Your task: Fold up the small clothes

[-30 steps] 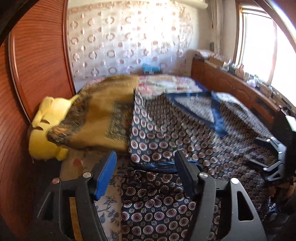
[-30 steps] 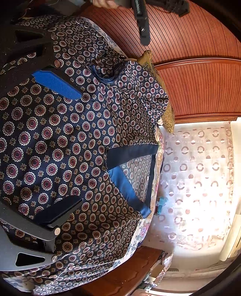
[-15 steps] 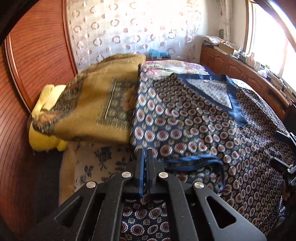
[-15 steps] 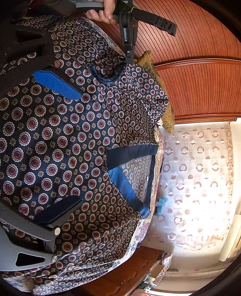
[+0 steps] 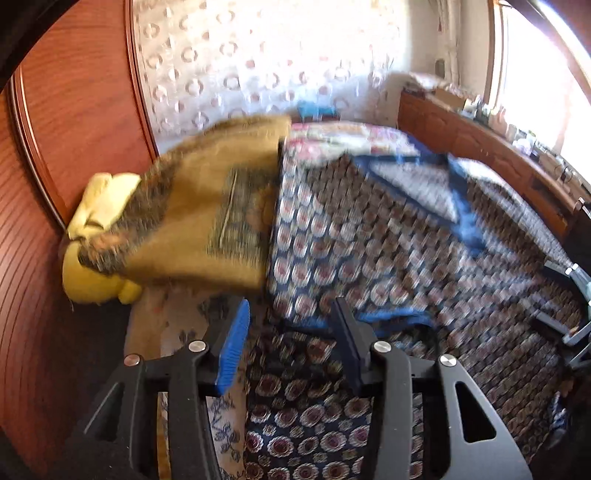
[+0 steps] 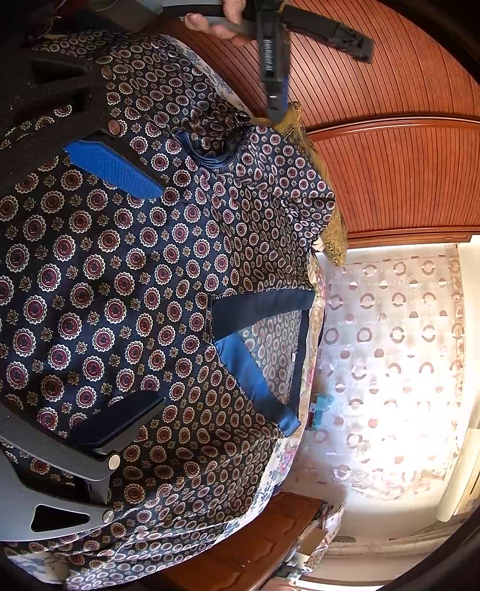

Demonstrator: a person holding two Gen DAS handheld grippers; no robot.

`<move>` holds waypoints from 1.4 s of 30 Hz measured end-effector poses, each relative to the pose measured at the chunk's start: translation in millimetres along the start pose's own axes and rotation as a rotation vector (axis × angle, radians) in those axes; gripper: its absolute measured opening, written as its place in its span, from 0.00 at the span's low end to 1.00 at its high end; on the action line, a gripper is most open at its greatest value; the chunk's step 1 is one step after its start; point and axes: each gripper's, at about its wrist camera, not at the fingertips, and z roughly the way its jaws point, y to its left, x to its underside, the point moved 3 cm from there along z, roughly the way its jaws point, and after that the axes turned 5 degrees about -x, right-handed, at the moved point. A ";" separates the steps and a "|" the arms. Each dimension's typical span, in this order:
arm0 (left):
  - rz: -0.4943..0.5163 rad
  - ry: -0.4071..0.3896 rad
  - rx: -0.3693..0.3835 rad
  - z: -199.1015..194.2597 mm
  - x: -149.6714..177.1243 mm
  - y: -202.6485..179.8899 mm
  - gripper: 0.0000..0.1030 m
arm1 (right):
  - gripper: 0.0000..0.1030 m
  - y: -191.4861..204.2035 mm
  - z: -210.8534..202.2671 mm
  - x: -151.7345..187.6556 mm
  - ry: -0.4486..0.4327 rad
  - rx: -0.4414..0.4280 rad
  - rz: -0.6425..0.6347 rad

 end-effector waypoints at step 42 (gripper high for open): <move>0.134 -0.060 0.191 -0.1 -68.8 -79.3 0.14 | 1.00 -4.1 -2.3 0.7 -0.019 -0.009 0.023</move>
